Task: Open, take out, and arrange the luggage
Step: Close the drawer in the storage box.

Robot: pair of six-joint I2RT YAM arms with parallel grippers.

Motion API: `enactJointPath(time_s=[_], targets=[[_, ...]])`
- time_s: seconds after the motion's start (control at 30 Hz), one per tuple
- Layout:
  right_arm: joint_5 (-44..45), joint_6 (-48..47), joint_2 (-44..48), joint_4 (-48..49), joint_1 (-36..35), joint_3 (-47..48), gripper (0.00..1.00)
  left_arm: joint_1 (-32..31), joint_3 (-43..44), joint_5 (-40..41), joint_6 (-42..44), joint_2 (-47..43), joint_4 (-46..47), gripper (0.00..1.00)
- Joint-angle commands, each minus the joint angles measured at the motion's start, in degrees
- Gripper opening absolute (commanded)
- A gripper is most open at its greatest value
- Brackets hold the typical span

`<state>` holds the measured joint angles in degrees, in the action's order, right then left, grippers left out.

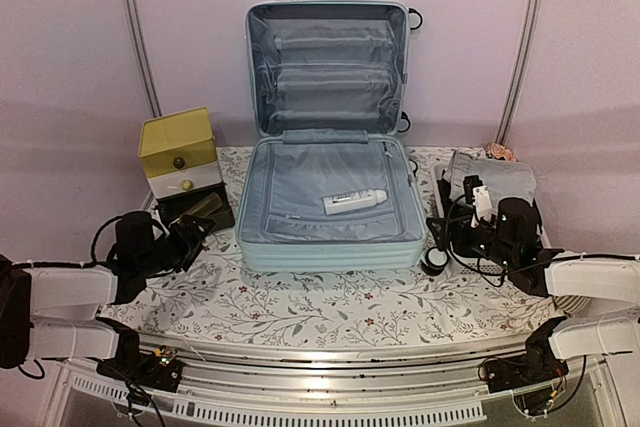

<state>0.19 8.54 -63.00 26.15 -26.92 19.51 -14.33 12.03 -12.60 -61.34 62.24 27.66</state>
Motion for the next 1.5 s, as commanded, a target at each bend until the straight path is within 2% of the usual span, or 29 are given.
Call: enactJointPath(time_s=[0.0,0.13,0.33,0.53,0.87,0.93,1.47], targets=[[-0.5,0.9,1.0,-2.8,0.3,0.0,0.99,0.4,-1.4,-0.1,-1.5,-0.3,1.7,0.84],[2.4,2.1,1.8,-4.3,0.3,-0.1,0.99,0.5,-2.1,0.0,-3.2,0.4,3.1,0.75],[2.5,4.0,2.7,-4.1,0.3,-0.5,0.99,0.7,-3.2,1.6,-7.0,2.0,5.9,0.48],[2.7,5.2,4.1,-2.6,0.3,-2.2,0.99,5.1,-1.0,-0.4,-7.9,6.8,7.1,0.24],[2.5,5.7,2.4,1.3,0.3,-3.8,0.99,12.5,5.1,-1.8,-4.6,19.9,12.0,0.03],[2.7,5.6,2.4,1.6,0.3,-3.9,0.99,13.3,6.3,-2.0,-4.4,22.3,13.0,0.0],[3.0,5.4,2.1,2.5,0.3,-4.3,0.99,16.1,13.1,1.6,-4.1,32.5,17.4,0.0]])
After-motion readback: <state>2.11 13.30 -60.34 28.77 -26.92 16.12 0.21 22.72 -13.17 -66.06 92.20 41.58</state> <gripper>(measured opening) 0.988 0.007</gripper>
